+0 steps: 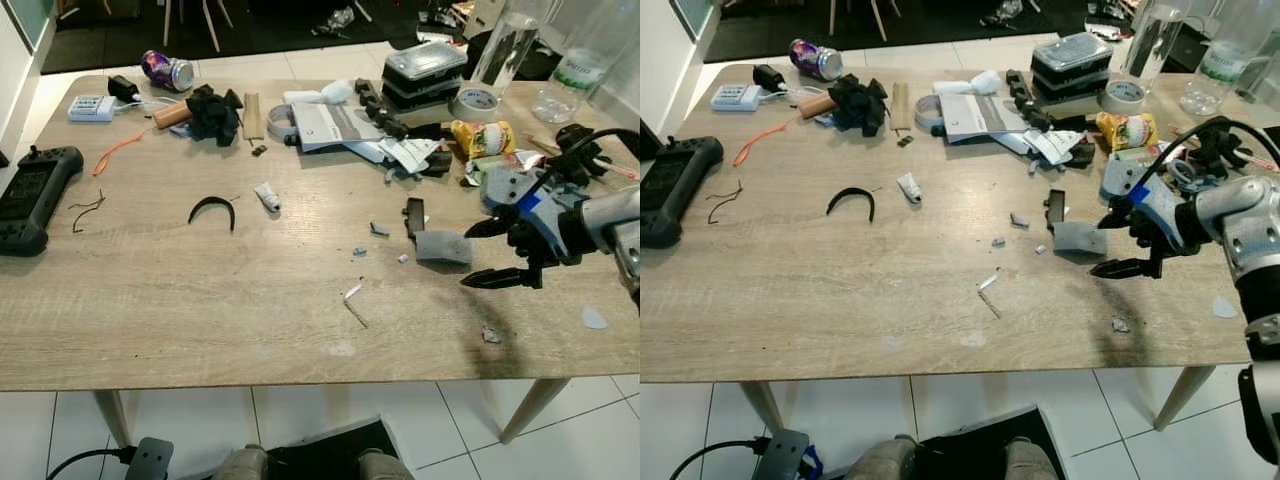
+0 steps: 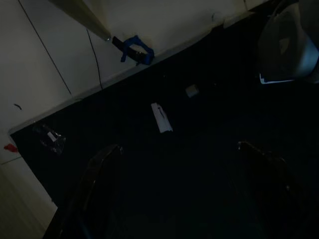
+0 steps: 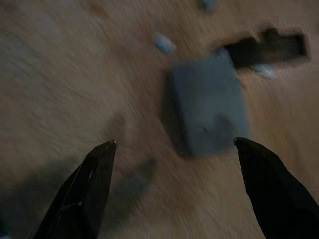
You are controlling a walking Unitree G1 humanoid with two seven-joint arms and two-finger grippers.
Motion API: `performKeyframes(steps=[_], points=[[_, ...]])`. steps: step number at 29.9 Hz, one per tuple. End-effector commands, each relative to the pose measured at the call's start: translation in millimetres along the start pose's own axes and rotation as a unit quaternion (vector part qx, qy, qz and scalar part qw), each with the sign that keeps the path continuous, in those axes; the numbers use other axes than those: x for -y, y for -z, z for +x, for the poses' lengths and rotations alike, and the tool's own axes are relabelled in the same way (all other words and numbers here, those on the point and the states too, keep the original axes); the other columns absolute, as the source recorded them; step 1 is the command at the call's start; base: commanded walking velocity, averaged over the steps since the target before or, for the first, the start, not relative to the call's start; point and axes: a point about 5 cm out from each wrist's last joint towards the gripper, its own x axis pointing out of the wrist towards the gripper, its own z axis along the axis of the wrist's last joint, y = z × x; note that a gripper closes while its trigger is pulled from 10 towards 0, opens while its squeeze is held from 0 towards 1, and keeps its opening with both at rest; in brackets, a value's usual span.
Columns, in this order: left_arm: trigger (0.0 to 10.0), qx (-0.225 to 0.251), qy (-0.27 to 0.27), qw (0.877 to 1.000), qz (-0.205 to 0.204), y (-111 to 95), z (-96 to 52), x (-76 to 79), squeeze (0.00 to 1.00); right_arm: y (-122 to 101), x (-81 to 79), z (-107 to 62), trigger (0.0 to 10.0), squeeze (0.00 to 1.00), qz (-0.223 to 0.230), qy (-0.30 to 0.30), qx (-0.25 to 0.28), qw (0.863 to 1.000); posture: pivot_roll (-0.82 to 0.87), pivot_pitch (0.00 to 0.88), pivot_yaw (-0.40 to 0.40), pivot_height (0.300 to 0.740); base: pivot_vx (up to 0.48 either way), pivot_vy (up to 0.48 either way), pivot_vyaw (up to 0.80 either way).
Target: Picking trash to rubbish bin
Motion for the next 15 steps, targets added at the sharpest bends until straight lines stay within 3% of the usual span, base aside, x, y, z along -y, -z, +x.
performKeyframes(steps=[1,4,11,15], points=[[10.0,-0.018,0.001,1.000,-0.011,12,-1.7,2.9,0.00,0,6.9,3.7,10.0,0.00,-0.024,0.044,-0.022,0.998,0.05,0.076,-0.017,0.740,0.000,0.000,0.00],[10.0,-0.027,0.002,1.000,-0.015,18,-2.9,5.1,0.00,-6,16.7,15.4,10.0,0.00,-0.050,0.120,-0.024,0.991,0.06,0.079,-0.019,0.740,0.000,0.000,0.00],[10.0,-0.032,0.002,0.999,-0.017,24,-4.3,6.0,0.00,-10,17.6,24.7,10.0,0.00,-0.058,0.141,-0.012,0.988,0.07,0.102,-0.025,0.740,0.000,0.000,0.00],[10.0,-0.038,0.001,0.999,-0.019,31,-6.1,4.9,0.00,-11,22.2,28.2,10.0,0.00,-0.065,0.185,-0.007,0.980,0.08,0.119,-0.028,0.740,0.000,0.000,0.00]])
